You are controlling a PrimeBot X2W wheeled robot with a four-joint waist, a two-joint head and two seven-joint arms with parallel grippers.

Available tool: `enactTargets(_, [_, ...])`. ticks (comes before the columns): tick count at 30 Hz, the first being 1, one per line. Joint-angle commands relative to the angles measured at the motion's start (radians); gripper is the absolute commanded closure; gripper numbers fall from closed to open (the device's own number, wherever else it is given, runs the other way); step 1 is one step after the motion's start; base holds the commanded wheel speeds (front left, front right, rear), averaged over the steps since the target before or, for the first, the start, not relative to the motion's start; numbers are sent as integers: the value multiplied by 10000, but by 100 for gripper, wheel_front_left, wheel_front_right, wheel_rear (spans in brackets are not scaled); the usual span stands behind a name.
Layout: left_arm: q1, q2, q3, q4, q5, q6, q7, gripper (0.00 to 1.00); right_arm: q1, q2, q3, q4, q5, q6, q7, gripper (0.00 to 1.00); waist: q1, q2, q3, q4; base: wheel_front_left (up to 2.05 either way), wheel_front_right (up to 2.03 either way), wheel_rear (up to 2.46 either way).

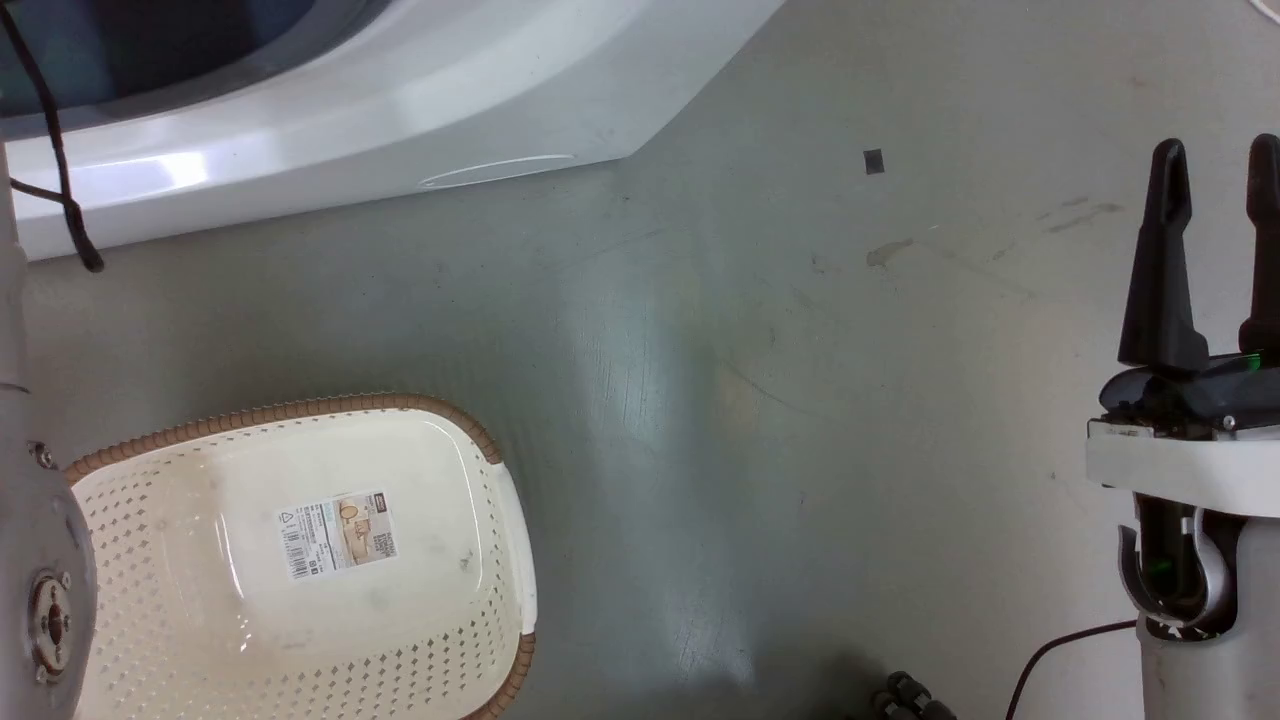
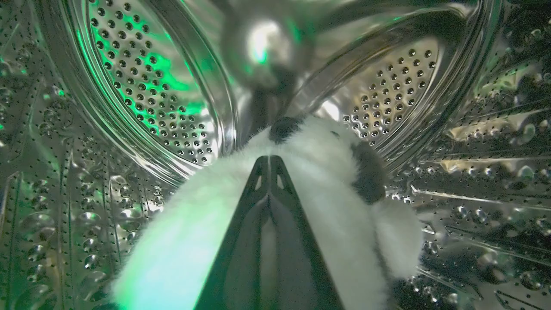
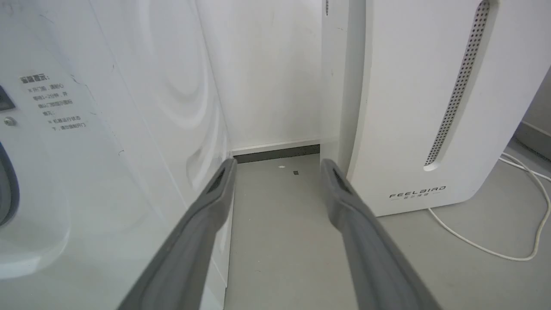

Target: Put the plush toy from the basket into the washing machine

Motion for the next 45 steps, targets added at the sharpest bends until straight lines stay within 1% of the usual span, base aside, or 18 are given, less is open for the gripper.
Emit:
enactTargets(1, [-224,44,-33,4,71,10,-68,100,-187,-4,21,1,35,-7,-44,0,-1,0,-1,7,0,0,0])
enactTargets(2, [-223,63,-64,23,122,42,-68,22,-188,-4,25,22,38,-7,-44,0,-1,0,-10,14,0,0,0])
enactTargets(3, [-192,83,-95,29,174,75,-68,0,-187,-4,37,48,43,-7,-44,0,-1,0,-31,15,0,0,0])
enactTargets(12, [564,-58,-124,103,144,56,-68,0,-65,-4,94,318,-87,-7,-44,0,-1,0,-553,139,0,0,0])
enactTargets(16, [1338,-243,-24,-68,86,214,-68,0,35,-4,75,386,-274,-7,-44,0,-1,0,-968,287,0,0,0])
enactTargets(20, [2233,-452,37,-427,44,195,-68,0,200,-4,65,441,-474,-7,-44,0,-1,0,-1440,498,0,0,0])
enactTargets(24, [3099,-724,165,-1031,-42,163,-68,0,380,-4,58,482,-748,-7,-44,0,-1,0,-1891,734,0,0,0])
enactTargets(25, [3099,-724,165,-1031,-42,163,-68,0,380,-4,58,482,-748,-7,-44,0,-1,0,-1891,734,0,0,0])
enactTargets(37, [5921,-1458,325,-3082,224,218,-68,0,1114,-4,-220,676,-1531,-7,-44,0,-1,0,-3295,1499,0,0,0])
enactTargets(45, [7698,-1824,163,-4187,461,28,-68,0,1661,-4,-210,835,-1758,-7,-44,0,-1,0,-4211,1890,0,0,0])
